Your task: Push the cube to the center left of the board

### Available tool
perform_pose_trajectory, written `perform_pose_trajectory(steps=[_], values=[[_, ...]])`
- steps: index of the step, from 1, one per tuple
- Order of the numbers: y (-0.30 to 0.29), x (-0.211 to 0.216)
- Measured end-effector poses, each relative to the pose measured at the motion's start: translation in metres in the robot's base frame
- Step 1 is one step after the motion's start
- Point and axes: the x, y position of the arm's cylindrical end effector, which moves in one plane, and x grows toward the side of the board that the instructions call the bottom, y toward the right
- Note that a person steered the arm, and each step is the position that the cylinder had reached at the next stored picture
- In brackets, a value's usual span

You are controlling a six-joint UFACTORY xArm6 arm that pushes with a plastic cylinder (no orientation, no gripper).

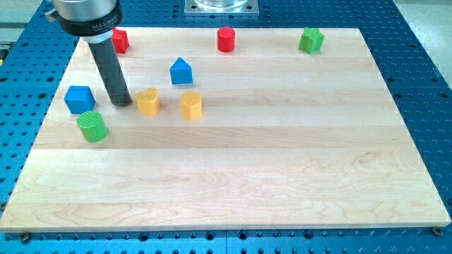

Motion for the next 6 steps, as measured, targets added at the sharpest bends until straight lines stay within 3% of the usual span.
perform_pose_trajectory(steps=[3,6], values=[[0.041,0.003],[-0.056,0.057]])
